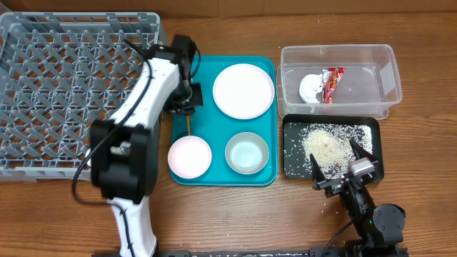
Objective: Sort waste into correct bins and load items into the dishwasher
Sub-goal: 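Carry the chopsticks with the left gripper toward the dish rack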
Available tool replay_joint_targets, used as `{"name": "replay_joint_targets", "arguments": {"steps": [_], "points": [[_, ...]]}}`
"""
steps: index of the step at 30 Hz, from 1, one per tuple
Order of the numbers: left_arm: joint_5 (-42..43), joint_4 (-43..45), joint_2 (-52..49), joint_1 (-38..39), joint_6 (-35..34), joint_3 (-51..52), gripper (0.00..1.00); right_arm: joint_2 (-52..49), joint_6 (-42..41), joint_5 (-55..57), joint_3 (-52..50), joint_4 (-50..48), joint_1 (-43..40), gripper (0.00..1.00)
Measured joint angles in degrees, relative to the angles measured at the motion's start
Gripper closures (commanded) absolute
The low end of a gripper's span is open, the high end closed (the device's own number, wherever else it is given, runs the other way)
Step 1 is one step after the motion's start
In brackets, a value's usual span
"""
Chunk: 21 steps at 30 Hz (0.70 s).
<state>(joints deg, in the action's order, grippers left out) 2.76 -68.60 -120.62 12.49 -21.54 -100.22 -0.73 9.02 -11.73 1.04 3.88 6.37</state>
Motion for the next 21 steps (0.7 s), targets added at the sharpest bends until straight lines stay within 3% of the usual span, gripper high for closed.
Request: {"name": "replay_joint_targets", "arguments": {"steps": [5, 11, 21], "points": [[-0.7, -5.0, 9.0, 0.3, 6.8, 0.0, 0.96, 0.0, 0.0, 0.0, 0.0, 0.1, 0.0, 0.00], [-5.0, -11.4, 13.7, 0.1, 8.9, 0.0, 0.96, 0.0, 0.0, 0.0, 0.0, 0.0, 0.0, 0.00], [-10.8, -9.4, 13.8, -7.3, 10.8, 0.2, 0.96, 0.0, 0.0, 0.0, 0.0, 0.0, 0.0, 0.00]]}}
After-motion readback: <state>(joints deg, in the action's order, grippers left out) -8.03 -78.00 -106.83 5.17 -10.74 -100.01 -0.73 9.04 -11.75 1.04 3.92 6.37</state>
